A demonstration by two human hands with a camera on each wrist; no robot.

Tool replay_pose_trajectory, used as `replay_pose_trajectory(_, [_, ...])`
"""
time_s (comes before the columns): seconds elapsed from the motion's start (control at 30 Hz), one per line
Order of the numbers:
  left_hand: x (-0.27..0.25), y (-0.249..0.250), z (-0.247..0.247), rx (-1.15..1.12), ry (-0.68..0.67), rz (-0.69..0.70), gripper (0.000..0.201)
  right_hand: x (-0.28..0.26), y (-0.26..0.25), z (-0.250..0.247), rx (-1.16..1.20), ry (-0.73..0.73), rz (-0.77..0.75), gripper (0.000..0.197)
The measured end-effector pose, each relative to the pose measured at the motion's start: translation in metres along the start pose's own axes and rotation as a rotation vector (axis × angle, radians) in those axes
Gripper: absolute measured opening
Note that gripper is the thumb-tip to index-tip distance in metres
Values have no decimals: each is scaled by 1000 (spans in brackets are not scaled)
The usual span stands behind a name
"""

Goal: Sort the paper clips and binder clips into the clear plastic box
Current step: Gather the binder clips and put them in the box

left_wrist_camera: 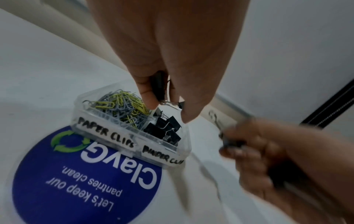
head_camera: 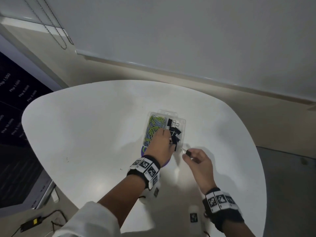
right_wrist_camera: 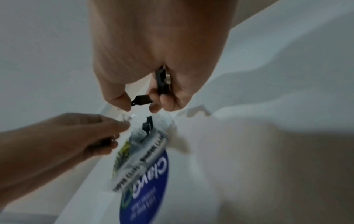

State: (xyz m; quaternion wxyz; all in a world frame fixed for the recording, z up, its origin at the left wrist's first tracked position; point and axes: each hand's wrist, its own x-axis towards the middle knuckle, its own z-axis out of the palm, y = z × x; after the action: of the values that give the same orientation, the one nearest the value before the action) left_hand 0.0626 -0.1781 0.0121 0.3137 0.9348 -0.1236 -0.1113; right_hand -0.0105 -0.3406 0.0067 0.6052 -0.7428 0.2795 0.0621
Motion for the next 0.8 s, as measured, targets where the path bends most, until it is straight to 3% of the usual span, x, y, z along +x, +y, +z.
replay_pose_trajectory(0.13, [4,3,7,47,-74,-74,34,45,-39,18,13,96,-47,23])
replay_pose_trajectory(0.33, [-9,6,10,-123,-75,-16,47,85,-58,55,-165,-2,-103,30])
replay_pose_trajectory(0.4, [-13,6,7,-121,-28,-1,40,88,-54,61,-216,-30,-125,31])
replay_pose_trajectory(0.5, [-15,-9,5,71,54,95,27,82,-43,61,-303,-33,-256,27])
replay_pose_trajectory(0.57, [-16,-26,7,232,-6,155,42,77,-31,57,-409,-66,-414,29])
replay_pose_trajectory(0.67, [-24,-46,6,383,-129,110,57,67,-10,54,-612,-230,-511,47])
replay_pose_trajectory(0.8, [-27,-57,2,422,-196,10,58,51,7,59,-646,-377,-518,55])
